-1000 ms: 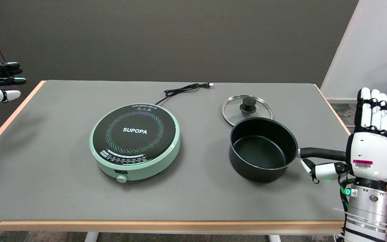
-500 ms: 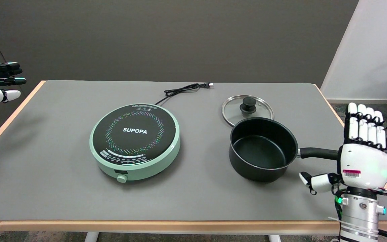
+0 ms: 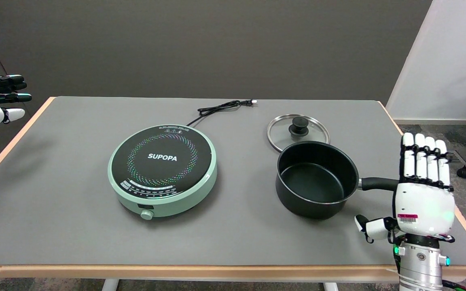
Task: Pick up the soup pot.
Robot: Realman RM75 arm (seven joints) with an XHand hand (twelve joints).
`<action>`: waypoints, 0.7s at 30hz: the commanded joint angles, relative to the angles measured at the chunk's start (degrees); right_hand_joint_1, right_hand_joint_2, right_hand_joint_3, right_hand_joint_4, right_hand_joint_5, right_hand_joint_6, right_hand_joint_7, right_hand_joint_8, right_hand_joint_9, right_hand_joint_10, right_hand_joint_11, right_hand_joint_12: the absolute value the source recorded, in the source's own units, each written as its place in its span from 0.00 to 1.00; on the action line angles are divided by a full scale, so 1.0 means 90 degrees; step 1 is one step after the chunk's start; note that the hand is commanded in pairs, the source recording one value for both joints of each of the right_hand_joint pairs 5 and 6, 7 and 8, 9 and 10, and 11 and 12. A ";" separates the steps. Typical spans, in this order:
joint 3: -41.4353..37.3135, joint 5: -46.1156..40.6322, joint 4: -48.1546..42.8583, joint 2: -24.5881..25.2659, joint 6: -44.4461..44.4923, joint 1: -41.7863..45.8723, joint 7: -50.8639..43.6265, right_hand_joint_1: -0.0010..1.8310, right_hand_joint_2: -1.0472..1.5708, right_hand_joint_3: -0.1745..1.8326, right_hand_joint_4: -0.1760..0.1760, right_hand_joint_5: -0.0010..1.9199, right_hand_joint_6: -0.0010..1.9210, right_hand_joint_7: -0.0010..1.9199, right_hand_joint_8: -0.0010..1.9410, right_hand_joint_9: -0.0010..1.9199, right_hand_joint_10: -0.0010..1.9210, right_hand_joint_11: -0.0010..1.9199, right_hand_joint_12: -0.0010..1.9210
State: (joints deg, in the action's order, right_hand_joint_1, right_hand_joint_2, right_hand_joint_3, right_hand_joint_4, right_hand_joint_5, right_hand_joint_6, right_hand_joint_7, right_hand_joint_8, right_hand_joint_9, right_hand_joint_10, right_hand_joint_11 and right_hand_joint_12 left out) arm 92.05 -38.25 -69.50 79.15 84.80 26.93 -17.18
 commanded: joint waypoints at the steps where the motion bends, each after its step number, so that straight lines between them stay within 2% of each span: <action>1: 0.0124 0.0038 0.0218 -0.0711 -0.1133 -0.0520 -0.0207 0.64 0.25 0.62 0.44 0.01 0.01 0.01 0.01 0.01 0.01 0.01 0.01; 10: -0.0462 0.0037 -0.0379 -0.0996 -0.2362 -0.0295 -0.0207 0.64 0.24 0.63 0.46 0.01 0.01 0.01 0.01 0.01 0.01 0.01 0.01; 21: -0.0859 0.0022 -0.0436 -0.0986 -0.2714 -0.0114 -0.0207 0.64 0.25 0.62 0.46 0.01 0.01 0.01 0.01 0.01 0.01 0.01 0.01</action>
State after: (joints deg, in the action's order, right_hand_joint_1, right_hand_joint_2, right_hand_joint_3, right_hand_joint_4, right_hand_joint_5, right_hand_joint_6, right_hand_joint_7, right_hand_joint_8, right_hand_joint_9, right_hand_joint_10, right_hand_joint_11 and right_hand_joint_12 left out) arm 89.15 -37.88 -71.01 72.62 69.47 24.58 -18.74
